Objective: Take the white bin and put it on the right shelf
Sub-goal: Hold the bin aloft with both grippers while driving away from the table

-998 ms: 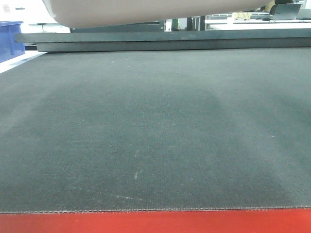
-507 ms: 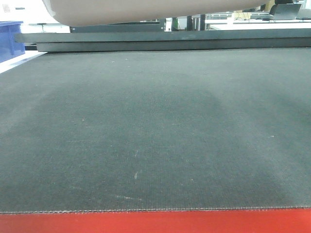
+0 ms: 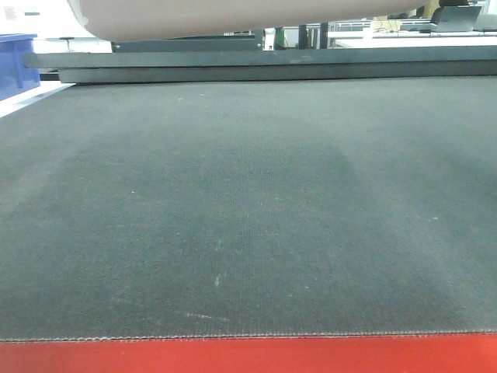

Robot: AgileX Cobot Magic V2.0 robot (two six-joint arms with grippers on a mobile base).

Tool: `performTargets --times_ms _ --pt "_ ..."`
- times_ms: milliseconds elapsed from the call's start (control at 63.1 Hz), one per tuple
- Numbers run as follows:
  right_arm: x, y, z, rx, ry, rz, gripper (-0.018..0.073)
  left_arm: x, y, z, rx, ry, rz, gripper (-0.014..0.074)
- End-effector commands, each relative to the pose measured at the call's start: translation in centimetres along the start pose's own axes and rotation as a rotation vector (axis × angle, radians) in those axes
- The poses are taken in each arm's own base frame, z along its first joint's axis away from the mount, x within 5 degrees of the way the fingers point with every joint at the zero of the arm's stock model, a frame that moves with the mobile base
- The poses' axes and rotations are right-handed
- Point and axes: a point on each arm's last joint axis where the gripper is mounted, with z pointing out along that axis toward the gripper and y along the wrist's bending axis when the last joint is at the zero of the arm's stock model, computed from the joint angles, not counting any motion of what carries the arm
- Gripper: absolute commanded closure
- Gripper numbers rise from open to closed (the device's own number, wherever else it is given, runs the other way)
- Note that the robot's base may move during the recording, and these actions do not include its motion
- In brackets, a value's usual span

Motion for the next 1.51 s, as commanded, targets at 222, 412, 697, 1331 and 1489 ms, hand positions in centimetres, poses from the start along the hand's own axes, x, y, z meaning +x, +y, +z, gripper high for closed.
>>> performTargets --times_ms 222,412,697,1331,1489 --pt "1.68 5.11 -0.59 -0.307 0.15 0.009 0.0501 2.08 -4.91 -0.38 0.278 0.189 0.05 0.0723" --pt "1.63 5.07 -0.57 -0.302 0.144 0.009 0.0501 2.08 -4.91 -0.38 0.278 0.189 0.05 0.0723" --pt "1.54 5.0 -0.53 -0.294 0.135 0.01 0.0501 2.08 -4.91 -0.38 0.278 0.189 0.05 0.0723" --pt "1.04 4.55 -0.35 -0.243 0.079 0.015 0.0501 2.08 -4.91 -0.38 0.278 0.189 0.05 0.0723" --pt "1.0 4.51 -0.34 -0.238 0.074 0.016 0.0501 2.08 -4.91 -0.38 0.278 0.189 0.05 0.0723"
